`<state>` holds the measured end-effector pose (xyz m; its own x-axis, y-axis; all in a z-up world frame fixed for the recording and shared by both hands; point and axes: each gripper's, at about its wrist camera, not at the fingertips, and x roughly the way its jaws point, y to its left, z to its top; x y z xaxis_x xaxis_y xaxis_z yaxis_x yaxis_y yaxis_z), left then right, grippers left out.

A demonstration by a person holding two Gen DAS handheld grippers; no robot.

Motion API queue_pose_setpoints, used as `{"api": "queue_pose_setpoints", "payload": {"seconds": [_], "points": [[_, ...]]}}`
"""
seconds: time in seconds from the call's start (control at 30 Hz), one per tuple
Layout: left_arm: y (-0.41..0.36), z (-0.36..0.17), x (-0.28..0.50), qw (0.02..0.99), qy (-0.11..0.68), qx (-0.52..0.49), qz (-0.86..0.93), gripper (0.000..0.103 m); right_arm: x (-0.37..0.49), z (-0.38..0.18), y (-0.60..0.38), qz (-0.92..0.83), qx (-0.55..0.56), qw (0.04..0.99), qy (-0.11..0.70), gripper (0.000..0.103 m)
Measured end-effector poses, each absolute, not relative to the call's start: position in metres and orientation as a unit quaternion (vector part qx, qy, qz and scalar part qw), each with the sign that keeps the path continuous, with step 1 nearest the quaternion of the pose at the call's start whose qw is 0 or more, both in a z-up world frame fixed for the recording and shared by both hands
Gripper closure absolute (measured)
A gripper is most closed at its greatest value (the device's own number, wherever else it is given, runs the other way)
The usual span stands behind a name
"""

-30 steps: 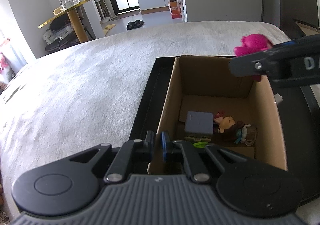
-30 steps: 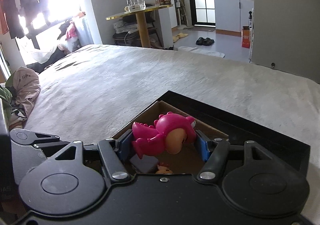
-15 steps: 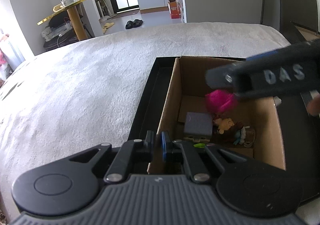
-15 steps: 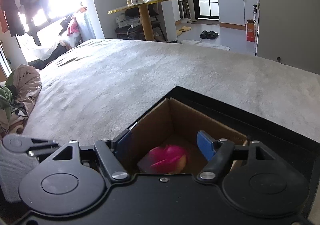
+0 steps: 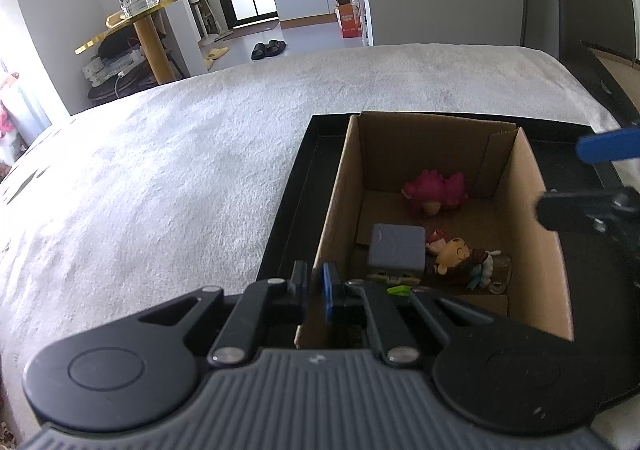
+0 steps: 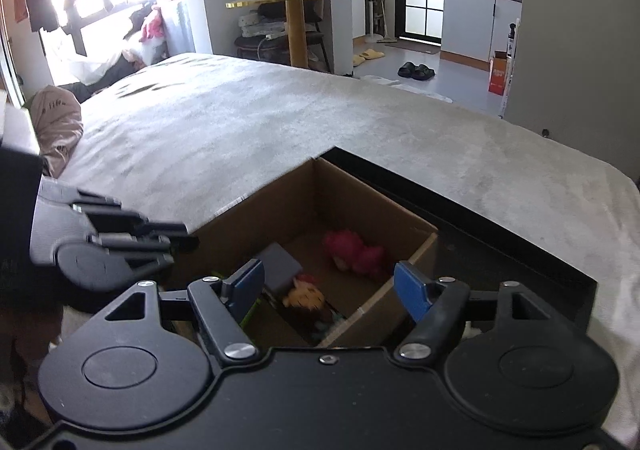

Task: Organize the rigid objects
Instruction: 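Carry the pink figurine into the box and open the right gripper, then lower the right gripper onto the white charger plug and close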

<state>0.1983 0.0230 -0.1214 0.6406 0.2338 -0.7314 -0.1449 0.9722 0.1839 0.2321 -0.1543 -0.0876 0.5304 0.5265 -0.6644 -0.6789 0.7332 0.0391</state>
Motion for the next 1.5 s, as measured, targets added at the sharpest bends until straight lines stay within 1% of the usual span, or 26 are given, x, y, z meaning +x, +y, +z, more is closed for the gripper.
{"api": "queue_pose_setpoints", "payload": {"seconds": [0.2, 0.3, 0.5, 0.57, 0.63, 0.87, 0.93, 1.0, 1.37, 1.4, 1.47, 1.5], "points": [[0.022, -0.12, 0.198, 0.904, 0.41, 0.058, 0.106, 0.096, 0.234, -0.099, -0.177, 0.32, -0.119, 0.874, 0.345, 0.031], [0.021, -0.12, 0.197, 0.904, 0.41, 0.059, 0.106, 0.096, 0.24, -0.111, -0.19, 0.302, -0.112, 0.88, 0.35, 0.028], [0.021, -0.119, 0.197, 0.903, 0.411, 0.061, 0.108, 0.096, 0.252, -0.139, -0.204, 0.258, -0.105, 0.893, 0.353, 0.028], [0.021, -0.12, 0.198, 0.903, 0.411, 0.062, 0.108, 0.096, 0.254, -0.148, -0.206, 0.248, -0.107, 0.896, 0.353, 0.028], [0.021, -0.12, 0.198, 0.903, 0.412, 0.064, 0.109, 0.096, 0.257, -0.156, -0.208, 0.238, -0.1, 0.9, 0.351, 0.022], [0.02, -0.121, 0.199, 0.902, 0.412, 0.065, 0.111, 0.096, 0.268, -0.173, -0.205, 0.23, -0.095, 0.902, 0.354, 0.022], [0.021, -0.121, 0.198, 0.903, 0.411, 0.065, 0.111, 0.096, 0.272, -0.174, -0.204, 0.23, -0.09, 0.902, 0.354, 0.019], [0.023, -0.121, 0.197, 0.904, 0.408, 0.062, 0.112, 0.096, 0.277, -0.176, -0.202, 0.23, -0.085, 0.901, 0.357, 0.018], [0.022, -0.121, 0.197, 0.904, 0.407, 0.064, 0.116, 0.096, 0.292, -0.196, -0.195, 0.219, -0.083, 0.895, 0.38, 0.018], [0.022, -0.121, 0.197, 0.904, 0.407, 0.065, 0.116, 0.096, 0.292, -0.197, -0.196, 0.219, -0.08, 0.896, 0.378, 0.019], [0.022, -0.121, 0.197, 0.905, 0.405, 0.065, 0.114, 0.096, 0.292, -0.198, -0.198, 0.228, -0.072, 0.896, 0.374, 0.043], [0.022, -0.121, 0.196, 0.906, 0.403, 0.068, 0.112, 0.096, 0.292, -0.198, -0.199, 0.232, -0.07, 0.894, 0.377, 0.043]]}}
